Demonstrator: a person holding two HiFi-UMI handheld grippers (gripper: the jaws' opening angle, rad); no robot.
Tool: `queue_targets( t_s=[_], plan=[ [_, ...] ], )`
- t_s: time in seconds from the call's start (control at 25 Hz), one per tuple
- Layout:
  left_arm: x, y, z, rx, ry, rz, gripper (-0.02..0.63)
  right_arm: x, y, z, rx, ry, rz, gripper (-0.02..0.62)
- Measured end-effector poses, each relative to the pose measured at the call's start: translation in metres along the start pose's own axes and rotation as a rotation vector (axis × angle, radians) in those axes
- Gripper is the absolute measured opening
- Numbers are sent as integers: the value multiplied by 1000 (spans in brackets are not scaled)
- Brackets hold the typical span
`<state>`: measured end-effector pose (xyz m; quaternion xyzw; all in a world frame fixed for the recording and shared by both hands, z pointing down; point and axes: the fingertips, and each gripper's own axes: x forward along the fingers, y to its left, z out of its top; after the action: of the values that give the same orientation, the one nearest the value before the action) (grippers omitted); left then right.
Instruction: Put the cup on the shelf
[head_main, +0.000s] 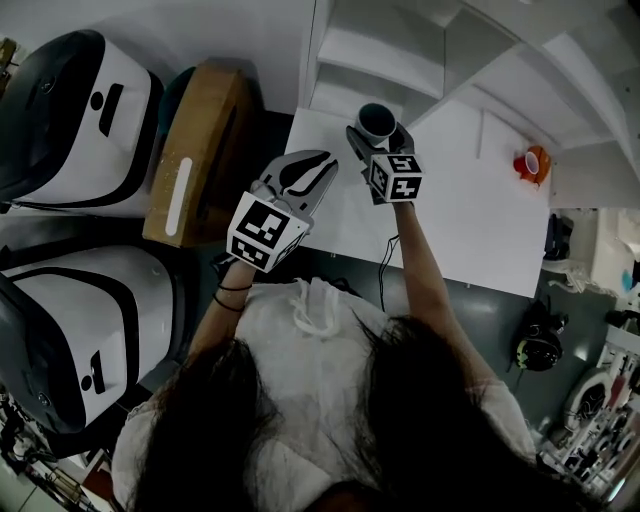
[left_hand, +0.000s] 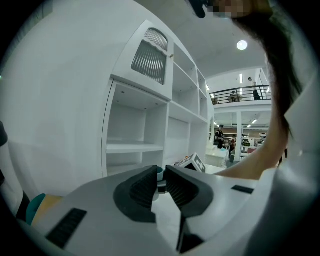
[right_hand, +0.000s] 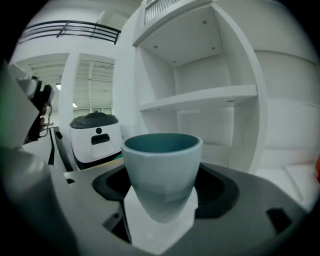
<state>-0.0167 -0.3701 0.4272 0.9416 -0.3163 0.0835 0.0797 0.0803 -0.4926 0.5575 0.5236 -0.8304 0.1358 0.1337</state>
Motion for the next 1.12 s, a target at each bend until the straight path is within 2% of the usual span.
queue_targets(
  t_s=[0.16,0.28,0.36,0.68,1.12],
  plan=[
    [6,19,-6,-4,18,0,63,34,-33,-4,64,13,-82,365],
    [8,32,-8,-1,29,5,63,57,-61,-9,50,40,-171,365],
    [8,40,-8,5,35,7,63,69,-76,-10,53,50,-200,365],
    [6,69,-24,-7,83,33,63,112,-106,-2,81,52,-243,365],
    [3,83,-32,0,106,52,63,130,-135,3,169,10,-299,365]
  ],
)
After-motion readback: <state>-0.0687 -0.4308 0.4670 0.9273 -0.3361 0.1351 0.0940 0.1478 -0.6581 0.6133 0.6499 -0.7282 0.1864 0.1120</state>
